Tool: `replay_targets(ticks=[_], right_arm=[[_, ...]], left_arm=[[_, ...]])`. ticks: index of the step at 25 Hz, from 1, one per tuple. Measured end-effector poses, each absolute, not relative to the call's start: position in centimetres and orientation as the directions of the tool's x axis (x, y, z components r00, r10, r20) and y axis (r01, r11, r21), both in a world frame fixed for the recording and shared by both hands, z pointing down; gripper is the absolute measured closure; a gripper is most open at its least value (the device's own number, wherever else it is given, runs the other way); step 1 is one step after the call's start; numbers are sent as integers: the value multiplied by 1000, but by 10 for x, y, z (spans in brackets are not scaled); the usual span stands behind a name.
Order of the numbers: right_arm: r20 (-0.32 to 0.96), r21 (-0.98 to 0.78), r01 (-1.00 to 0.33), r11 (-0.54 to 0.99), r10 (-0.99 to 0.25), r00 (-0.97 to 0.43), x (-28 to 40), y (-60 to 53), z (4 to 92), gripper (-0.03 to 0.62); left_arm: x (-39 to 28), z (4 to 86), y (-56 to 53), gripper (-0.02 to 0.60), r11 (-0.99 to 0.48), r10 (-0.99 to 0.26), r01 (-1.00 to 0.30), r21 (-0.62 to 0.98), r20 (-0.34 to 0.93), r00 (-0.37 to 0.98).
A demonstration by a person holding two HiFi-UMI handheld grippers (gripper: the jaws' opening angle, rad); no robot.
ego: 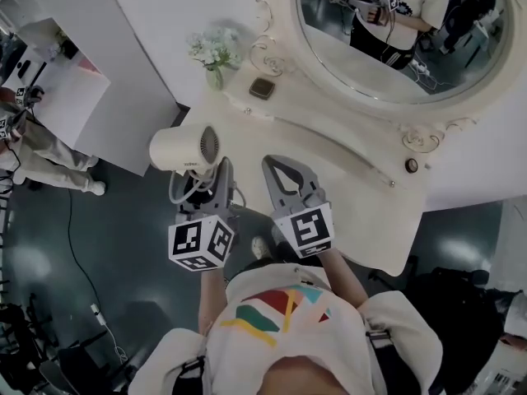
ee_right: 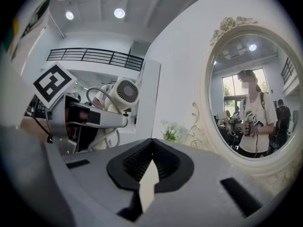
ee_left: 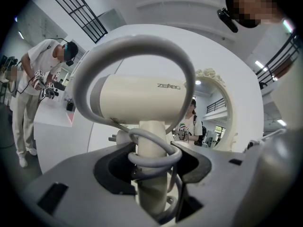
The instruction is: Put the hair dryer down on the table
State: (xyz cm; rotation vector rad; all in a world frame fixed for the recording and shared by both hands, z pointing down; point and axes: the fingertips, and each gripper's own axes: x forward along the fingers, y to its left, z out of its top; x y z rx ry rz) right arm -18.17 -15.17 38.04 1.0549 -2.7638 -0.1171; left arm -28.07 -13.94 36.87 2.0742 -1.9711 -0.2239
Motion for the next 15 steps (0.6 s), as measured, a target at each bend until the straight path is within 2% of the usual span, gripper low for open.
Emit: replay_targets(ticks=[6, 15], right_arm=[[81, 102, -674, 731, -682, -727, -167, -168, 365, 594], [87, 82, -680, 728, -685, -723, -163, -185, 367, 594]], left_arm=[[-266, 360, -154, 357, -59, -996, -962, 265, 54, 76], [-255, 347, -172, 357, -70, -997, -978, 198, 23, 76]])
